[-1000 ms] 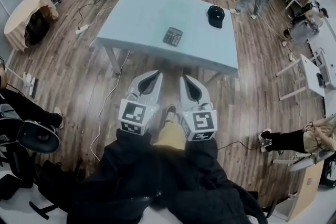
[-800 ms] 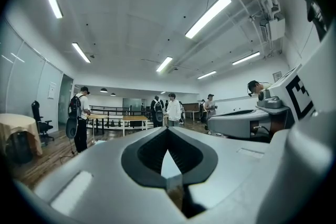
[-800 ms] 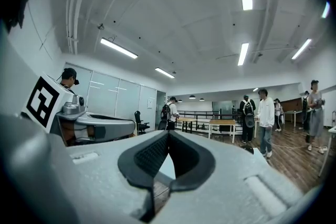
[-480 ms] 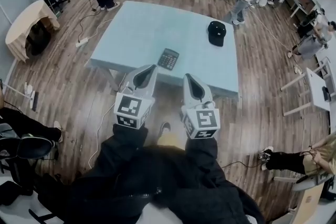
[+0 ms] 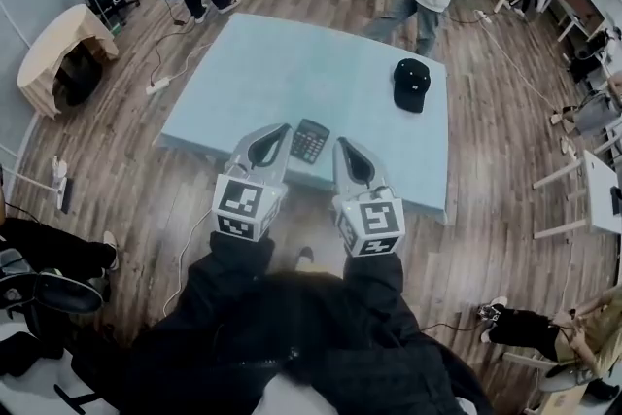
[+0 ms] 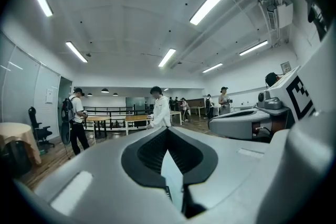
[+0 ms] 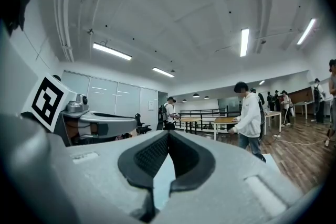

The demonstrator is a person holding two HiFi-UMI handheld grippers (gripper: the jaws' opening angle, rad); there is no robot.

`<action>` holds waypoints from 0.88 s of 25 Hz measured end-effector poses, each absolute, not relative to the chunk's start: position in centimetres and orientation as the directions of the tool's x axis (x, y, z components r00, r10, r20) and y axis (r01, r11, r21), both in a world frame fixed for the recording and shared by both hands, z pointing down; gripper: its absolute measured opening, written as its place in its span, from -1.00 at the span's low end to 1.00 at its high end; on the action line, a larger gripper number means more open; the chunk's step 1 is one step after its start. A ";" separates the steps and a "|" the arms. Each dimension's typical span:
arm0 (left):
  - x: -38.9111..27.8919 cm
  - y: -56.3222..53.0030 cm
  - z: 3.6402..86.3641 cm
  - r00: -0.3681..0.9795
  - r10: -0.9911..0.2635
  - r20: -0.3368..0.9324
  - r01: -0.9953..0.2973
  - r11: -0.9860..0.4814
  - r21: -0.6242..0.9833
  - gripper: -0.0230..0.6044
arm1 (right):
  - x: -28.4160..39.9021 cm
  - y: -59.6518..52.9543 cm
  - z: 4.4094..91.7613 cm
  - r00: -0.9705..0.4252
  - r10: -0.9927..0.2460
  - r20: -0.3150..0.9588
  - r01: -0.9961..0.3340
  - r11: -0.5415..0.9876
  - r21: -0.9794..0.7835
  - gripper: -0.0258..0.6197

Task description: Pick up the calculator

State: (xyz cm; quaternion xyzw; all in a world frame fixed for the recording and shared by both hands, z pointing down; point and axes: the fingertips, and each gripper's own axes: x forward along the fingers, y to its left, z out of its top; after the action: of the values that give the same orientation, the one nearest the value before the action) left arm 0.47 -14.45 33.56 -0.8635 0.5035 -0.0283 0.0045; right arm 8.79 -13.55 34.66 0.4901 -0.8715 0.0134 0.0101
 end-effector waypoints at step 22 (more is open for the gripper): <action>1.4 -21.5 41.4 0.513 -0.828 0.224 -0.856 -0.513 0.066 -0.94 | 9.9 -20.4 42.8 -0.505 -0.831 0.235 -0.863 0.490 -0.123 -0.93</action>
State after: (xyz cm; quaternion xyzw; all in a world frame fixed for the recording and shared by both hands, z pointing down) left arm 1.36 -21.54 41.41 -0.8658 0.4863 -0.0820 -0.0844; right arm 9.85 -20.40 42.80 0.4923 -0.8600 0.1129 0.0722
